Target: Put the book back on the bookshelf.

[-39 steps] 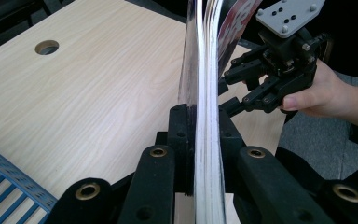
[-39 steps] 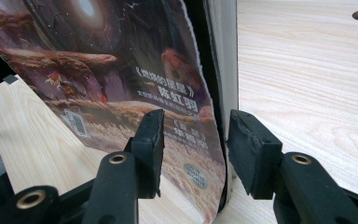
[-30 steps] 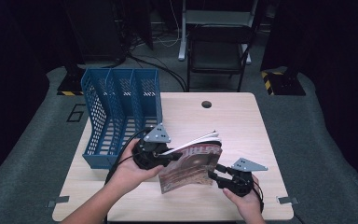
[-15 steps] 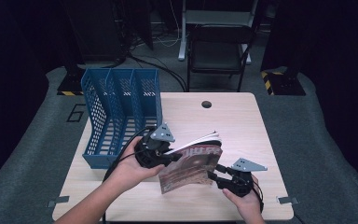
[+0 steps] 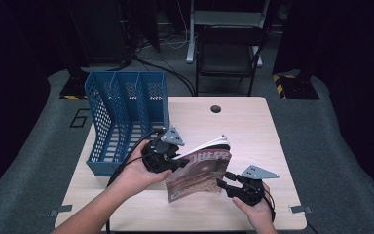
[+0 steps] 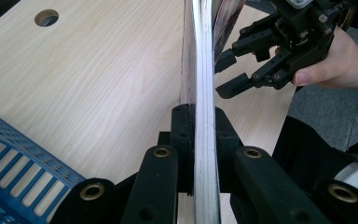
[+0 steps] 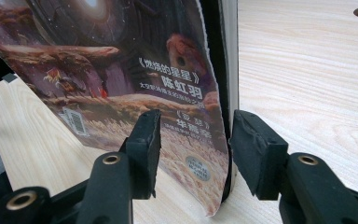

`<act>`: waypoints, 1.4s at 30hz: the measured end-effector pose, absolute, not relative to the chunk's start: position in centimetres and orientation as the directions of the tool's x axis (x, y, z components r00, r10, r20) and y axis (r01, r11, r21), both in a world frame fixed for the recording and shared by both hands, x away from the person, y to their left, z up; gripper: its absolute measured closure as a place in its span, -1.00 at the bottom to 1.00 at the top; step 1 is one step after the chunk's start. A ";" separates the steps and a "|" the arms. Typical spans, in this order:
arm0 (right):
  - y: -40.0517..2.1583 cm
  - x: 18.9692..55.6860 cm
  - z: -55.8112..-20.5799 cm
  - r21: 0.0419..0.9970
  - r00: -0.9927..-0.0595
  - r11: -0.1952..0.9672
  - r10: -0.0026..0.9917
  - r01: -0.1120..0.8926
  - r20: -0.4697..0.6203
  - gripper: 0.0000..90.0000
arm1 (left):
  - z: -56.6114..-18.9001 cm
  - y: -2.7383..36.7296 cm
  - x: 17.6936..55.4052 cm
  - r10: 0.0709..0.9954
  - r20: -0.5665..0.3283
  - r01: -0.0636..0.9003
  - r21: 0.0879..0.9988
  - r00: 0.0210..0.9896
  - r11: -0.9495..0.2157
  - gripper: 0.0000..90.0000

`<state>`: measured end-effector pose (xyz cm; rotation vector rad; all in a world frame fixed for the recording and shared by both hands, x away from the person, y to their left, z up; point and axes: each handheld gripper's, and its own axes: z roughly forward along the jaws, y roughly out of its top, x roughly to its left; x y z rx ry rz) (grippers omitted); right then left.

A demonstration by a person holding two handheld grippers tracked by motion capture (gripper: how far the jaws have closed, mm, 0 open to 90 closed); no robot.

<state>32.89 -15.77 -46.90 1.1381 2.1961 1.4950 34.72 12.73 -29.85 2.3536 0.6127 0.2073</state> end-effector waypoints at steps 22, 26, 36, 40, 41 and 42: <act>-15.9 33.0 -47.0 0.870 -0.661 0.166 0.719 0.464 0.215 0.17 | -28.3 12.5 35.7 0.508 0.009 0.390 0.630 0.862 -0.672 0.86; -15.9 33.0 -47.0 0.871 -0.662 0.167 0.719 0.462 0.213 0.17 | -27.7 12.6 35.7 0.509 0.014 0.390 0.625 0.861 -0.676 0.86; -15.9 33.0 -47.1 0.868 -0.659 0.166 0.720 0.468 0.217 0.17 | -26.4 13.2 35.8 0.527 0.023 0.399 0.626 0.850 -0.670 0.86; -15.9 33.0 -47.1 0.867 -0.659 0.168 0.720 0.469 0.217 0.17 | -25.8 13.5 35.9 0.526 0.026 0.395 0.631 0.850 -0.668 0.86; -15.9 32.9 -47.1 0.866 -0.658 0.168 0.721 0.471 0.218 0.17 | -25.7 13.5 35.9 0.525 0.028 0.393 0.629 0.851 -0.671 0.86; -15.9 33.0 -47.1 0.866 -0.658 0.169 0.721 0.471 0.217 0.17 | -25.5 13.6 35.9 0.531 0.024 0.398 0.634 0.847 -0.663 0.86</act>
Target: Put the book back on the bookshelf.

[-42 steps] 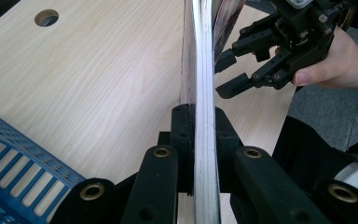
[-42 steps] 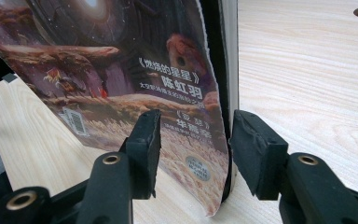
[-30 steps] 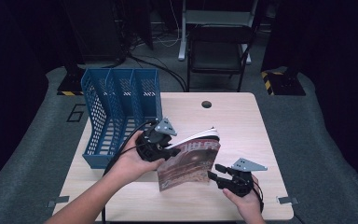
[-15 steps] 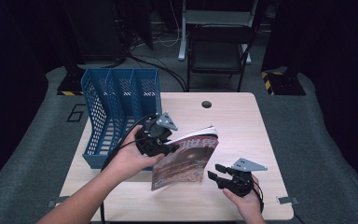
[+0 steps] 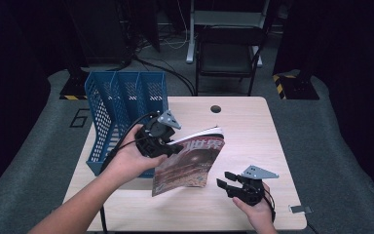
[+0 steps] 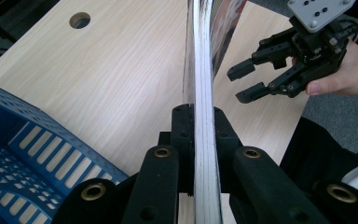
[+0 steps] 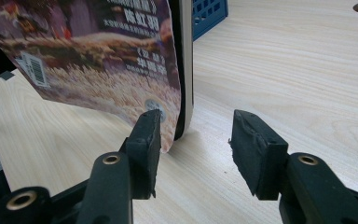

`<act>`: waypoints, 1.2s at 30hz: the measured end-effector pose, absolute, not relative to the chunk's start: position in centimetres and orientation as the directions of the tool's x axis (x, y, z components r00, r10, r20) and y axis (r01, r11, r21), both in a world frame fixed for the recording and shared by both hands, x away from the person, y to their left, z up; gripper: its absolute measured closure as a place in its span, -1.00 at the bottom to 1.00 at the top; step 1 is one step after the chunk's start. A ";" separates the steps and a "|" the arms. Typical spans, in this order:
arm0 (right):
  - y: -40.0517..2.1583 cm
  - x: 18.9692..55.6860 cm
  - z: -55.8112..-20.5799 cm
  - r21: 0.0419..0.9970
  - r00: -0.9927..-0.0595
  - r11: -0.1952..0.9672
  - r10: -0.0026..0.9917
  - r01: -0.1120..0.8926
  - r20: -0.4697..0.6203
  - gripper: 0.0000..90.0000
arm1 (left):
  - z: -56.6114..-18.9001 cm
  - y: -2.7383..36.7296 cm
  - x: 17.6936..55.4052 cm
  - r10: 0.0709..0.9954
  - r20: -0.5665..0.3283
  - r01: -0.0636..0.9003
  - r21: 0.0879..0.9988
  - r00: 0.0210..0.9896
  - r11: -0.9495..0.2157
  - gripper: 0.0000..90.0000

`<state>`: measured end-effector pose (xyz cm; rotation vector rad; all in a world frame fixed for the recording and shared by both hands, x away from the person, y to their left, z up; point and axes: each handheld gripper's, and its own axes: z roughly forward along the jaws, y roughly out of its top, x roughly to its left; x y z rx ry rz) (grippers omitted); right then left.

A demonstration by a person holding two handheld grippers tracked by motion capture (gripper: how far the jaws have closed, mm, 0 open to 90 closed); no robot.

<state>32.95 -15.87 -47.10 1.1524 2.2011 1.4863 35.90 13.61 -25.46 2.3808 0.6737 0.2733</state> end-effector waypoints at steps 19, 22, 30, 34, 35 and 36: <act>-15.9 33.0 -47.2 0.862 -0.653 0.166 0.724 0.480 0.224 0.16 | -21.1 14.9 36.0 0.568 0.034 0.405 0.667 0.822 -0.626 0.86; -15.9 33.0 -47.3 0.864 -0.651 0.165 0.727 0.476 0.219 0.16 | -20.7 14.9 36.1 0.571 0.038 0.404 0.668 0.820 -0.625 0.86; -15.9 33.0 -47.3 0.861 -0.651 0.174 0.728 0.479 0.215 0.16 | -19.8 15.0 36.4 0.576 0.028 0.410 0.674 0.817 -0.615 0.86; -16.0 33.1 -47.4 0.861 -0.651 0.173 0.727 0.478 0.216 0.16 | -19.4 15.1 36.7 0.584 0.024 0.415 0.679 0.811 -0.605 0.86; -16.0 33.1 -47.4 0.862 -0.651 0.171 0.728 0.477 0.216 0.16 | -19.4 15.2 36.7 0.586 0.022 0.418 0.680 0.810 -0.603 0.86; -16.0 33.1 -47.4 0.862 -0.651 0.172 0.728 0.477 0.215 0.16 | -19.3 15.2 36.8 0.590 0.021 0.421 0.681 0.807 -0.599 0.86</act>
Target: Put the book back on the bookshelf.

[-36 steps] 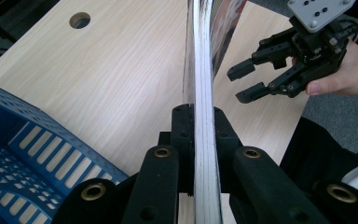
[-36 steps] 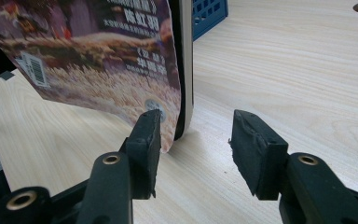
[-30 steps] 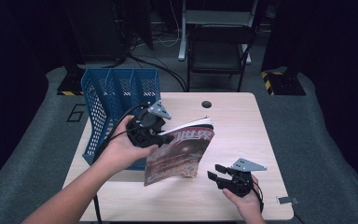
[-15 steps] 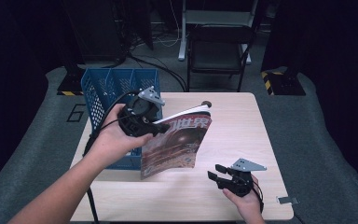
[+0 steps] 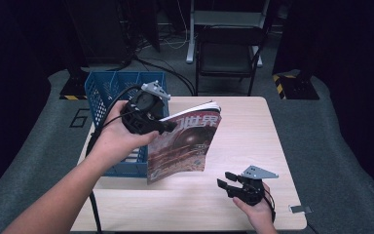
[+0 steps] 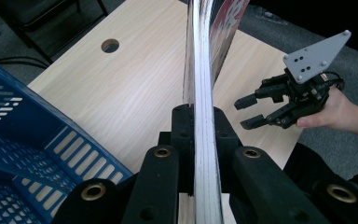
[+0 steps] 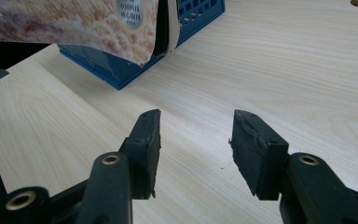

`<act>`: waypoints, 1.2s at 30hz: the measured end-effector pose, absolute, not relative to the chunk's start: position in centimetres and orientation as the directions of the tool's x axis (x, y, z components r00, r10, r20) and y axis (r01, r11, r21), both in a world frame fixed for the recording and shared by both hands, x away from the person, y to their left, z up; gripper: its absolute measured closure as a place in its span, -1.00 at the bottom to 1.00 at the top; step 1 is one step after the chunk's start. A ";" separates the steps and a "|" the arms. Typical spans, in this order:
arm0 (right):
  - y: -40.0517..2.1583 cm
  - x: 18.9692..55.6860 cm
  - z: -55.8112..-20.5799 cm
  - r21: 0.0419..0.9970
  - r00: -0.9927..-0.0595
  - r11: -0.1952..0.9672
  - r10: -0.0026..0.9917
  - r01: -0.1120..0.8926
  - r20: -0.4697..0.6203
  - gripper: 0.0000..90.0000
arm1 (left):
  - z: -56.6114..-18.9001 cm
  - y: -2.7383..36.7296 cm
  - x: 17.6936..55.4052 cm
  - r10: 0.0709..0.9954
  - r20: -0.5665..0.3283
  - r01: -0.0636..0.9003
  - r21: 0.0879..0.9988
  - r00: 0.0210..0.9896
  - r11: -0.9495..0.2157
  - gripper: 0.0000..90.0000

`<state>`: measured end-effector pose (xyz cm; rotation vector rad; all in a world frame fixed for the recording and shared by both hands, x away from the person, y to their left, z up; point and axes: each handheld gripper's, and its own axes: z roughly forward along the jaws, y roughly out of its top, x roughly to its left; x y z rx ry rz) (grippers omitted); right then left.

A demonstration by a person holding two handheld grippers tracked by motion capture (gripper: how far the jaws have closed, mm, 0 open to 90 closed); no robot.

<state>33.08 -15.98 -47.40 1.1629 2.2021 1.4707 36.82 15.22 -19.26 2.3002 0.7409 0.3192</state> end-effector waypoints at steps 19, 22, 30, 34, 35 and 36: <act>-16.0 33.2 -47.5 0.860 -0.643 0.171 0.736 0.480 0.212 0.16 | -17.6 18.7 37.5 0.673 0.004 0.474 0.706 0.740 -0.526 0.86; -16.0 33.2 -47.6 0.859 -0.638 0.169 0.739 0.484 0.215 0.16 | -17.4 19.5 37.6 0.687 0.005 0.485 0.704 0.726 -0.518 0.86; -15.9 33.4 -47.6 0.857 -0.646 0.179 0.734 0.483 0.210 0.15 | -17.2 21.9 38.2 0.730 0.002 0.515 0.707 0.683 -0.484 0.86; -15.9 33.4 -47.7 0.858 -0.643 0.175 0.736 0.483 0.212 0.15 | -17.1 23.2 38.6 0.753 -0.001 0.533 0.707 0.658 -0.465 0.86; -15.9 33.4 -47.7 0.857 -0.642 0.173 0.735 0.486 0.216 0.15 | -17.1 23.4 38.7 0.758 -0.002 0.536 0.709 0.652 -0.459 0.86; -15.9 33.4 -47.7 0.856 -0.644 0.174 0.734 0.486 0.217 0.15 | -17.1 23.8 38.8 0.764 -0.004 0.541 0.708 0.646 -0.454 0.86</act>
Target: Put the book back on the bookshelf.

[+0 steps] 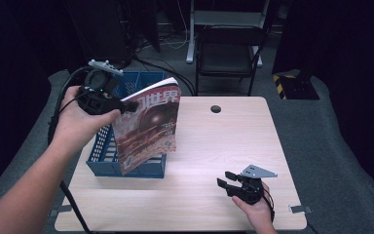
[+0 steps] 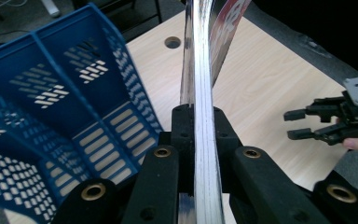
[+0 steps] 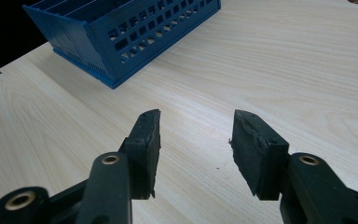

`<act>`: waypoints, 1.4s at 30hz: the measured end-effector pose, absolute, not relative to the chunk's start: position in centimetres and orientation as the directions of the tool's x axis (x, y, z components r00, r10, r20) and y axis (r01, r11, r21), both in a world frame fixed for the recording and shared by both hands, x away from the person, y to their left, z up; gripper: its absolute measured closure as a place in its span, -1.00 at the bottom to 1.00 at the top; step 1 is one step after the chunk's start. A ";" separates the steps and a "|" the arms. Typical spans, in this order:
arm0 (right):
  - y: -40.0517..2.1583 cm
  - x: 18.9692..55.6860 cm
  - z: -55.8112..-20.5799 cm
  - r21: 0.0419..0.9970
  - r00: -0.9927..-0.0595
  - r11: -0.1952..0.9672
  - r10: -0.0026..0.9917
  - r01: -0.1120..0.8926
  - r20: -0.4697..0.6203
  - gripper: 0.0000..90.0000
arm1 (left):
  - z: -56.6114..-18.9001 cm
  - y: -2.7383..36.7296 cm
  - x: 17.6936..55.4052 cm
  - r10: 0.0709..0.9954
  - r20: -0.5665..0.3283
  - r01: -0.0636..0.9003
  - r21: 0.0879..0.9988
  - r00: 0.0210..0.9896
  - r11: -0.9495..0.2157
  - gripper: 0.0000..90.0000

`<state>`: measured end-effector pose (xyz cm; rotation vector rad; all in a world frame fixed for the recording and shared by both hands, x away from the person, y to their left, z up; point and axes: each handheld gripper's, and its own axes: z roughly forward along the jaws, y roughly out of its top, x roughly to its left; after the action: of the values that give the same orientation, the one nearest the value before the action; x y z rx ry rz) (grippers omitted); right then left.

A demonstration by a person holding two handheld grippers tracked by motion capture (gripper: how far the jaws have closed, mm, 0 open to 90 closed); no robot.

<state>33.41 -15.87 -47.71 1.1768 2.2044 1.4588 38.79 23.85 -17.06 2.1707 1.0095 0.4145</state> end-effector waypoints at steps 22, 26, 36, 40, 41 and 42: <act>-15.7 33.5 -47.9 0.853 -0.642 0.182 0.737 0.489 0.211 0.15 | -17.1 29.2 39.1 0.842 -0.009 0.589 0.719 0.540 -0.370 0.86; -15.7 33.4 -47.9 0.853 -0.642 0.182 0.737 0.488 0.210 0.15 | -17.2 29.8 39.1 0.853 -0.017 0.599 0.719 0.521 -0.351 0.86; -15.7 33.4 -47.9 0.853 -0.643 0.181 0.736 0.490 0.213 0.15 | -17.3 31.3 39.1 0.877 -0.026 0.620 0.716 0.481 -0.319 0.86; -15.6 33.4 -47.9 0.852 -0.641 0.181 0.737 0.492 0.214 0.15 | -17.4 31.9 39.3 0.886 -0.024 0.624 0.718 0.464 -0.308 0.86; -15.6 33.4 -47.9 0.851 -0.642 0.182 0.737 0.492 0.213 0.15 | -17.3 32.0 39.3 0.887 -0.023 0.625 0.719 0.461 -0.305 0.86; -15.6 33.4 -47.9 0.851 -0.642 0.182 0.737 0.492 0.214 0.15 | -17.3 32.1 39.4 0.891 -0.026 0.628 0.719 0.453 -0.299 0.86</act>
<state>33.43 -15.60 -47.89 1.1810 2.2130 1.4435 39.37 32.10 -17.33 2.0366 1.2644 0.5048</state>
